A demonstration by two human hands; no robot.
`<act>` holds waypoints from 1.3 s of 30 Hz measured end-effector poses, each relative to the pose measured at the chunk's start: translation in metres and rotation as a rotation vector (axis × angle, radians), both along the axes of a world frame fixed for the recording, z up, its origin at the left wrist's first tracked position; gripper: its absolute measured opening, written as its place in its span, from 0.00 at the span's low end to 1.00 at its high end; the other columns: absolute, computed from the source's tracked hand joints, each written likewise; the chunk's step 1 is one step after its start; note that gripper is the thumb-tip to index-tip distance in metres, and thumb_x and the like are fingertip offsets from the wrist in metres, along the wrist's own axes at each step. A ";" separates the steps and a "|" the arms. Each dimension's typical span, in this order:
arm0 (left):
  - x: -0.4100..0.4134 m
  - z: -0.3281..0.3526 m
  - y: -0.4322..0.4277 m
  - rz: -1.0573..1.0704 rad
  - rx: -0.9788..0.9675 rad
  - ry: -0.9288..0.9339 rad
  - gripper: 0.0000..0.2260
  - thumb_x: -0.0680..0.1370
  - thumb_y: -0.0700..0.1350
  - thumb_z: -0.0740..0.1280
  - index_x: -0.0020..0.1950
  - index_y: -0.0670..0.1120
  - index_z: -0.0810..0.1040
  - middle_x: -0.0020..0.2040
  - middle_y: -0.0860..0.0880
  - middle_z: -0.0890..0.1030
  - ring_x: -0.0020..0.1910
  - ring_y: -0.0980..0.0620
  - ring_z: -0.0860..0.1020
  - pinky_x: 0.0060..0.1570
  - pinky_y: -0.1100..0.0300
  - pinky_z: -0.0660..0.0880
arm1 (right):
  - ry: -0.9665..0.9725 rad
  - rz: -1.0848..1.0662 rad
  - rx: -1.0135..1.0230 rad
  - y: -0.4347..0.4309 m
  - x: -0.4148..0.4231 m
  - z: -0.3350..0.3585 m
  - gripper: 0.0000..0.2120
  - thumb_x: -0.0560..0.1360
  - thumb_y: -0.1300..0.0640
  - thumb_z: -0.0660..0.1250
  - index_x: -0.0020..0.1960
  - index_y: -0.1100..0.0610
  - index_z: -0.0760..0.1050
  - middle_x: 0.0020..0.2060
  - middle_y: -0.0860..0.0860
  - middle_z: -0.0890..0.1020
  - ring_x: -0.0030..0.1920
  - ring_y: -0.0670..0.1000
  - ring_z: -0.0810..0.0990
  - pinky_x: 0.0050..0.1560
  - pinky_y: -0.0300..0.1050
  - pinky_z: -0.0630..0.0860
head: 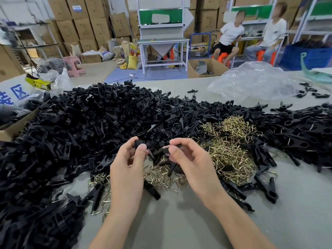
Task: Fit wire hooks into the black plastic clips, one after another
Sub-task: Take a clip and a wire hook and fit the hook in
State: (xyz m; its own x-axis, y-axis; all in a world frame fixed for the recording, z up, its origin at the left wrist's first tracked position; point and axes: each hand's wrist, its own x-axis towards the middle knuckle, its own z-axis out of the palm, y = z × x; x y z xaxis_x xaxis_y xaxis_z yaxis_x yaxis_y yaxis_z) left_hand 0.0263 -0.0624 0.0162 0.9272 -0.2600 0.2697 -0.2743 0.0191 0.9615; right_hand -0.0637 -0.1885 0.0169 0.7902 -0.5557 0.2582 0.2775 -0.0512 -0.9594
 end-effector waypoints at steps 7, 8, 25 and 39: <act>-0.004 0.000 -0.001 -0.251 -0.110 0.198 0.11 0.78 0.56 0.66 0.59 0.62 0.82 0.34 0.52 0.71 0.29 0.56 0.67 0.27 0.62 0.68 | -0.032 0.109 0.314 -0.002 0.001 -0.001 0.15 0.82 0.52 0.64 0.65 0.39 0.78 0.42 0.52 0.80 0.47 0.51 0.84 0.56 0.49 0.82; -0.005 0.000 -0.002 -0.273 -0.116 0.219 0.10 0.81 0.54 0.64 0.59 0.62 0.82 0.35 0.53 0.73 0.29 0.56 0.68 0.28 0.62 0.69 | -0.041 0.120 0.353 -0.002 0.001 -0.001 0.16 0.81 0.52 0.65 0.66 0.39 0.78 0.41 0.52 0.79 0.46 0.51 0.83 0.56 0.49 0.82; -0.011 -0.003 -0.011 -0.397 -0.284 0.350 0.16 0.79 0.33 0.65 0.55 0.53 0.85 0.56 0.46 0.86 0.56 0.50 0.84 0.51 0.63 0.80 | 0.018 0.192 0.375 -0.004 0.003 0.001 0.18 0.68 0.55 0.74 0.58 0.56 0.82 0.47 0.51 0.87 0.45 0.48 0.85 0.44 0.40 0.82; -0.018 -0.001 -0.010 -0.382 -0.197 0.235 0.10 0.70 0.48 0.73 0.50 0.57 0.84 0.51 0.49 0.87 0.53 0.55 0.84 0.49 0.66 0.78 | 0.018 0.094 0.190 -0.004 -0.001 0.003 0.11 0.69 0.61 0.77 0.50 0.55 0.81 0.36 0.42 0.83 0.41 0.40 0.82 0.45 0.33 0.78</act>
